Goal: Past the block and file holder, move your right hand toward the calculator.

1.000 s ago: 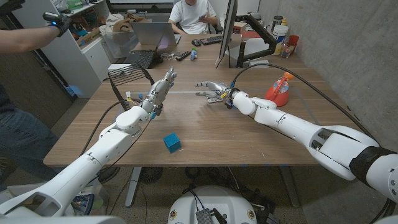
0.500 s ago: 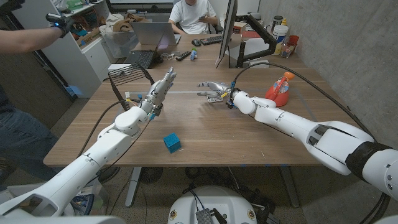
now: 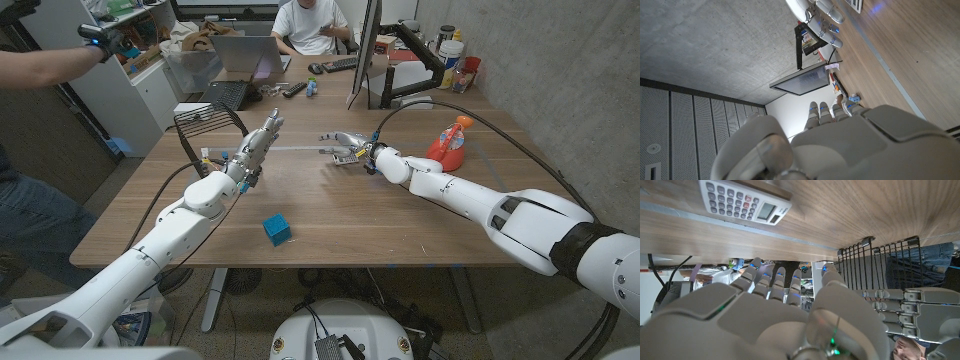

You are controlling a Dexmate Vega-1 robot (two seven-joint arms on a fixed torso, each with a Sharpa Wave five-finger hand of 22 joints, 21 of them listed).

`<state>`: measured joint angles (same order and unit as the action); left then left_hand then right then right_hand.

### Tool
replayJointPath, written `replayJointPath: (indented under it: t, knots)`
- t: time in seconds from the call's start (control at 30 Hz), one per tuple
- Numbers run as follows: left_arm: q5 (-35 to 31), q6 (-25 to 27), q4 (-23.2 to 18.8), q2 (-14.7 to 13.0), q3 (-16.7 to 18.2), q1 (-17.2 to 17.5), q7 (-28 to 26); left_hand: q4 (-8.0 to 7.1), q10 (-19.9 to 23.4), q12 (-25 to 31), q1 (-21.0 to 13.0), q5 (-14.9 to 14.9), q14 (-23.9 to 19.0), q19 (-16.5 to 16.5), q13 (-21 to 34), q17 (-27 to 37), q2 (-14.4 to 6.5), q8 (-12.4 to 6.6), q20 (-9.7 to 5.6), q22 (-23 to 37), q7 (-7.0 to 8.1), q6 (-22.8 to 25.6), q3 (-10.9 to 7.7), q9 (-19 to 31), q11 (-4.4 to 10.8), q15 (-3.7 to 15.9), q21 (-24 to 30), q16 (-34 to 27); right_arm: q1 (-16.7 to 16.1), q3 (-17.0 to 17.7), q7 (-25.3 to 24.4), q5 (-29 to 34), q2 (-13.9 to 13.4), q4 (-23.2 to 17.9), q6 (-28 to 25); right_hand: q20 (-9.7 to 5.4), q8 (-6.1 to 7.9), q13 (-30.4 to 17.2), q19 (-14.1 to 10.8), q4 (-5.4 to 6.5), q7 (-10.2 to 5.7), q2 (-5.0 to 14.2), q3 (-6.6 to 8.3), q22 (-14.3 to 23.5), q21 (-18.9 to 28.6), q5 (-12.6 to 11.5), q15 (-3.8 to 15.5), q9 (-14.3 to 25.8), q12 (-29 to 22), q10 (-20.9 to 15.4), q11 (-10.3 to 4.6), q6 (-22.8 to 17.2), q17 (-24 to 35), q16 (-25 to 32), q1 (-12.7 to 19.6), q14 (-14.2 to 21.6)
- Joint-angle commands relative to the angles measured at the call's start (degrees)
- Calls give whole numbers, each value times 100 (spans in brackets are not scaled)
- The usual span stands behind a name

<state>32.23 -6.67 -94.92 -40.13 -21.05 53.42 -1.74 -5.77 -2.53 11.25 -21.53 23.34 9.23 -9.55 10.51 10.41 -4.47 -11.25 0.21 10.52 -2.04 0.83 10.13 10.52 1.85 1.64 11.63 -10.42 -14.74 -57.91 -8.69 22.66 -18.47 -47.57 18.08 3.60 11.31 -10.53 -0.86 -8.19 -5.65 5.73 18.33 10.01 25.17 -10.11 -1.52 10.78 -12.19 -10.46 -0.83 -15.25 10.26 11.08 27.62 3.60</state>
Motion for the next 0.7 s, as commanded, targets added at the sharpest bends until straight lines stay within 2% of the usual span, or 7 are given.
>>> replayJointPath:
  t: [0.03, 0.17, 0.4, 0.7]
  knots:
    - [-123, -70, 93, -15, -26, -29, -5, -3, -42, 32, -75, -4, 38, -38, 28, 19, 1, -18, 8, 13, 2, 24, 26, 16, -2, -27, -12, -26, 168, -150, -206, -62, 227, 639, 163, 65, 24, -20, -11, -8, -43, -37, -29, 11, -16, -4, 8, 30, -33, -24, -62, -21, 26, 10, 17, 36]
    - [-106, -121, 177, 18, -24, -65, 36, -3, -46, 31, -77, -4, 42, -47, 28, 19, 0, -17, 5, 13, -2, 23, 31, 16, -12, -25, -13, -25, 210, -199, -258, -79, 272, 760, 185, 87, 25, -20, -20, -5, -47, -41, -31, 11, -24, -4, 5, 30, -32, -24, -55, -29, 28, 12, 11, 45]
    - [-86, -184, 326, 136, -80, -203, 124, -2, -46, 32, -81, -4, 42, -56, 28, 19, -3, -20, 6, 14, -4, 31, 39, 16, -11, -33, -14, -26, 234, -237, -191, -100, 228, 655, 119, 99, 29, -21, -21, 5, -62, -43, -35, 12, -42, -3, 15, 30, -35, -32, -67, -47, 33, 18, -2, 65]
    - [-94, -151, 310, 196, -96, -262, 66, -2, -37, 36, -86, -4, 38, -56, 28, 19, -6, -26, 6, 14, -10, 50, 48, 17, -2, -37, -9, -28, 462, -397, -207, -157, 501, 1338, 498, 107, 27, -21, -40, 11, -62, -53, -40, 14, -56, -2, 24, 30, -33, -28, -77, -51, 35, 15, -15, 67]
